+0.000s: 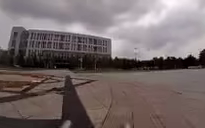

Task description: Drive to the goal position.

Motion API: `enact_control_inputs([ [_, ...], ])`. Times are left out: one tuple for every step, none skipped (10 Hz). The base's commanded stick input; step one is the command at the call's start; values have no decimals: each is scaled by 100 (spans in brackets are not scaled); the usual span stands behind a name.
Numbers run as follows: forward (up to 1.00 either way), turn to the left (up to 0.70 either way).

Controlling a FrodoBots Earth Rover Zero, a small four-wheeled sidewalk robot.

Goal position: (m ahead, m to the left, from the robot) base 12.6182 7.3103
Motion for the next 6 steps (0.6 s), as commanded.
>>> enact_control_inputs([
  [100,0],
  [100,40],
  [100,36],
  [100,5],
  [100,0],
  [100,14],
])
